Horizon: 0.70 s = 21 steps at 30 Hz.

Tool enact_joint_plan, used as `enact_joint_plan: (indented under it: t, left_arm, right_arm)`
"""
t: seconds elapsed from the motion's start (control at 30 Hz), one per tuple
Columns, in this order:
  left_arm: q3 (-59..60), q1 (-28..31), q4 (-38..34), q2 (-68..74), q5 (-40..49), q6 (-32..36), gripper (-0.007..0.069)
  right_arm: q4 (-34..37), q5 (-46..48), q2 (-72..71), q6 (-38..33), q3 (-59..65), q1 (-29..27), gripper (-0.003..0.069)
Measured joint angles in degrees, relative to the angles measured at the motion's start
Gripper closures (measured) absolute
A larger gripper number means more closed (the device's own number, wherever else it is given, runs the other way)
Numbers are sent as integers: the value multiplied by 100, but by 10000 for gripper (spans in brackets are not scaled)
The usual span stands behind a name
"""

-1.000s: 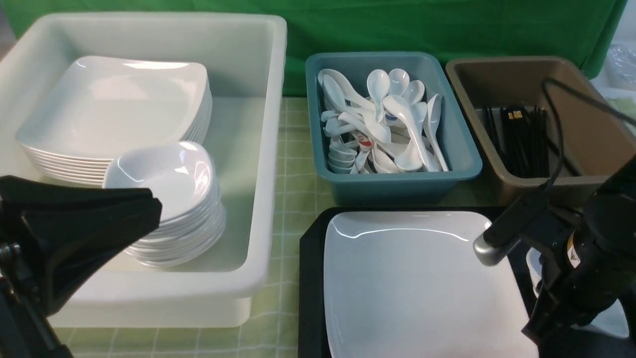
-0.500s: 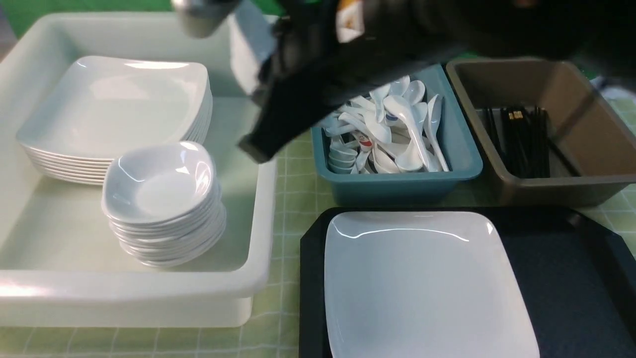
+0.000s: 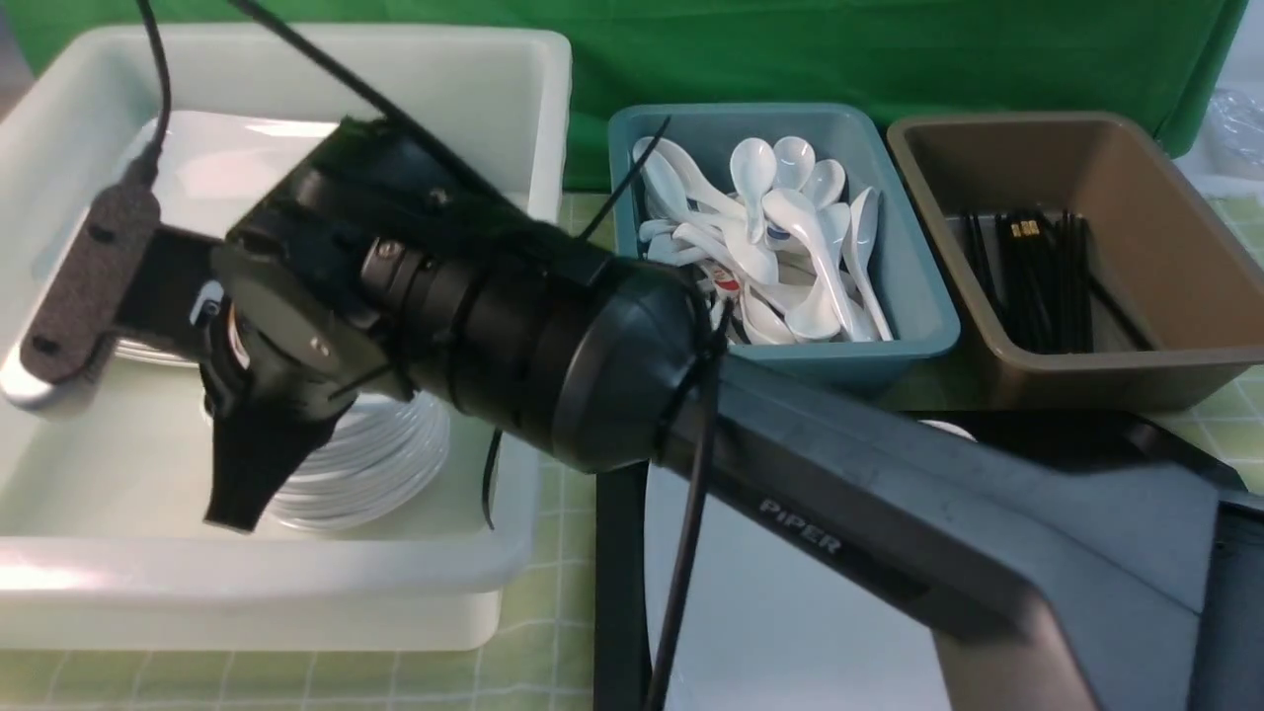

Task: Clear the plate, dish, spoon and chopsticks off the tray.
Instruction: Use the right arm to put the small plate into the large storage box on the left, then use the left arm to grab a plate from the dinner plate

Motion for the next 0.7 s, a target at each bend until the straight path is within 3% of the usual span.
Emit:
enact_joint_plan:
  t: [0.13, 0.17, 0.27, 0.33, 0.4, 0.47, 0.53, 0.57, 0.6, 0.63, 0.7]
  left_arm:
    - [0, 0, -57, 0, -183, 64, 604]
    - [0, 0, -61, 0, -262, 79, 604]
    - [38, 0, -88, 0, -530, 39, 604]
    - [135, 0, -165, 6, -642, -62, 604]
    - [221, 0, -237, 45, -649, -55, 604]
    - [360, 0, -498, 245, -606, 249, 604]
    - [425, -16, -1037, 629, -572, 960, 604]
    - [425, -16, -1037, 629, -572, 960, 604]
    - [425, -76, -1587, 986, -584, 1539, 604]
    - [419, -116, -1949, 1265, -584, 1909, 604]
    - [407, -183, -2319, 1618, -578, 2298, 604]
  right_arm:
    - [-244, 92, 34, 44, -34, 0, 342]
    - [-280, 201, -20, 69, -34, 0, 240]
    - [-301, 625, -233, 109, -34, 29, 115]
    - [-338, 1187, -570, 234, -34, 53, 80]
    - [-375, 1552, -812, 348, -39, 54, 90]
    - [-402, 1848, -1289, 626, 14, 28, 162]
    - [-421, 1854, -1736, 852, 162, -45, 285]
    - [-421, 1854, -1777, 852, 162, -52, 298]
    - [-441, 1854, -2172, 1090, 454, -108, 411]
    - [-456, 1854, -2432, 1181, 720, -130, 465]
    - [-464, 1854, -2927, 1327, 1289, -137, 526]
